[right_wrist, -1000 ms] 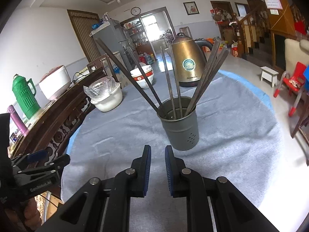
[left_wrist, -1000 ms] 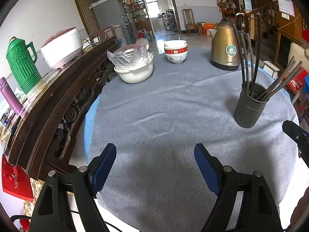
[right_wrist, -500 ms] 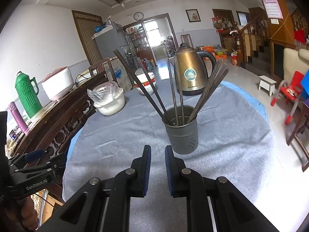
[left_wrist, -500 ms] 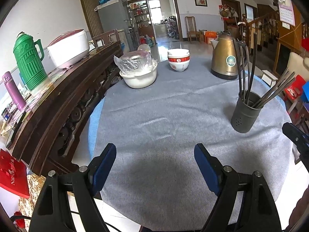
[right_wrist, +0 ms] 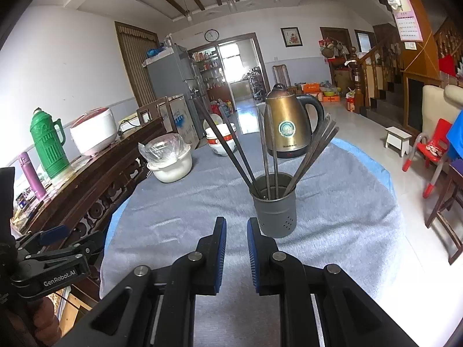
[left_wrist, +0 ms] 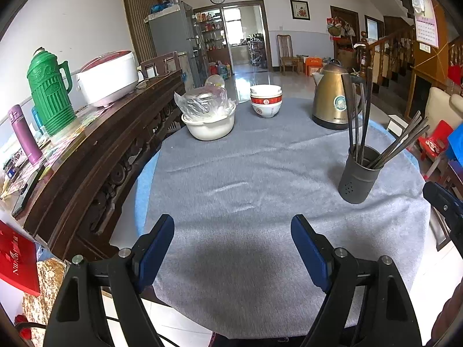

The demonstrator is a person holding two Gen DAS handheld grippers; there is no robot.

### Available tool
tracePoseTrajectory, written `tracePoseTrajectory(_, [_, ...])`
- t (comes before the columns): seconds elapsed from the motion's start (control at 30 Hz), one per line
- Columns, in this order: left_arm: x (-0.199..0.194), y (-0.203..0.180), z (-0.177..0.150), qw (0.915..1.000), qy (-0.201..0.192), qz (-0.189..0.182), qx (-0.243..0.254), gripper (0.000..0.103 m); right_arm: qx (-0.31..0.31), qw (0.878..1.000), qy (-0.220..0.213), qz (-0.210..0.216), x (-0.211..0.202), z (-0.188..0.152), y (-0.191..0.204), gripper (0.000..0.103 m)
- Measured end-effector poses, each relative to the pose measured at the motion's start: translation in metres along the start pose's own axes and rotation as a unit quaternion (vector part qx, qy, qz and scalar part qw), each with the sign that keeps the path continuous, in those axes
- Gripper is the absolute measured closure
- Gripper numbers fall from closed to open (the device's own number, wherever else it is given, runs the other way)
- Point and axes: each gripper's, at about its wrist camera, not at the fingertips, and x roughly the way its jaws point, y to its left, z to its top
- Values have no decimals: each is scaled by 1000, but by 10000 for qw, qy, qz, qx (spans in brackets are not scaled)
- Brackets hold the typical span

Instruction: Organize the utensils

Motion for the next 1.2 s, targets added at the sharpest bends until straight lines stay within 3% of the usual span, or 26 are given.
tracePoseTrajectory(0.57, [-11, 10, -1, 9998, -118, -70, -156, 20, -166, 9998, -144, 0, -8, 4, 18, 86])
tracePoseTrajectory(1.2, [29, 8, 14, 9996, 226, 49, -185, 20, 25, 9999, 170, 15, 37, 13, 4, 86])
